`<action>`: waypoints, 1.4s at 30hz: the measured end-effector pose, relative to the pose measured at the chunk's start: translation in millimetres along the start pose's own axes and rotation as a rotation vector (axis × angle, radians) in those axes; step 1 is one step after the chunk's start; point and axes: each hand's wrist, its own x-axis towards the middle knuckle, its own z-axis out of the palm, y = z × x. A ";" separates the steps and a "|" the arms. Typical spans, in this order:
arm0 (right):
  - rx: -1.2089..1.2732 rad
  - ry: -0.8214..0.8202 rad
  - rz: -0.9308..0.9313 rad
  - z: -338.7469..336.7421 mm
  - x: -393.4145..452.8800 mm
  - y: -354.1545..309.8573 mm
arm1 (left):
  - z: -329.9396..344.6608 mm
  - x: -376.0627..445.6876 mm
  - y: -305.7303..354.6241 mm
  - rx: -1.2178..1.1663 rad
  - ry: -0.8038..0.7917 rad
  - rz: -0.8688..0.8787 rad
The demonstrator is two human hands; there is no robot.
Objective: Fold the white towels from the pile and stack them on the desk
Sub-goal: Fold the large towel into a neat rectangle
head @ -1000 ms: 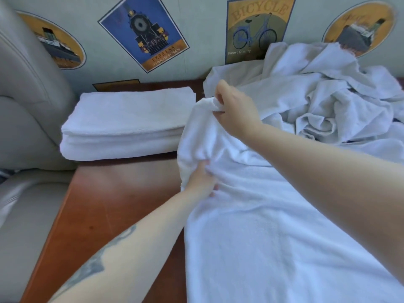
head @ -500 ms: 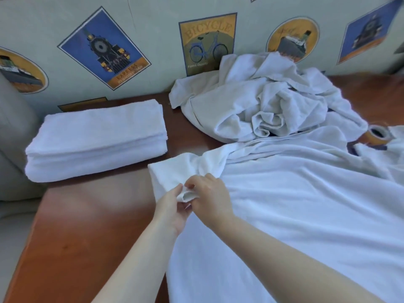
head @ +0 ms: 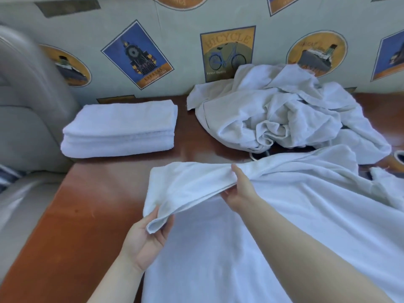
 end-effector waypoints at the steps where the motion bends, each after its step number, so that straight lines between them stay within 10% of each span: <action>1: -0.014 0.034 -0.031 -1.0 -0.4 -2.9 | 0.2 -1.8 -2.8 -0.010 0.005 0.018; 13: -0.068 0.108 -0.244 -42.8 -32.7 -24.7 | 16.0 12.9 -37.9 -0.241 0.145 0.167; 16: 0.094 -0.102 -0.250 -59.8 -46.7 -21.2 | 15.2 14.4 -41.9 -0.198 0.161 0.126; 22: 0.151 0.012 -0.033 -92.5 -52.3 13.3 | 13.6 10.7 -65.7 -0.040 0.169 -0.072; 31: -0.126 -0.086 -0.197 -82.5 -55.6 26.7 | 66.6 10.4 -115.7 0.288 -0.062 -0.319; 42: 0.016 0.009 -0.141 -87.8 -35.8 -58.5 | 98.4 15.8 -118.7 0.179 0.027 0.006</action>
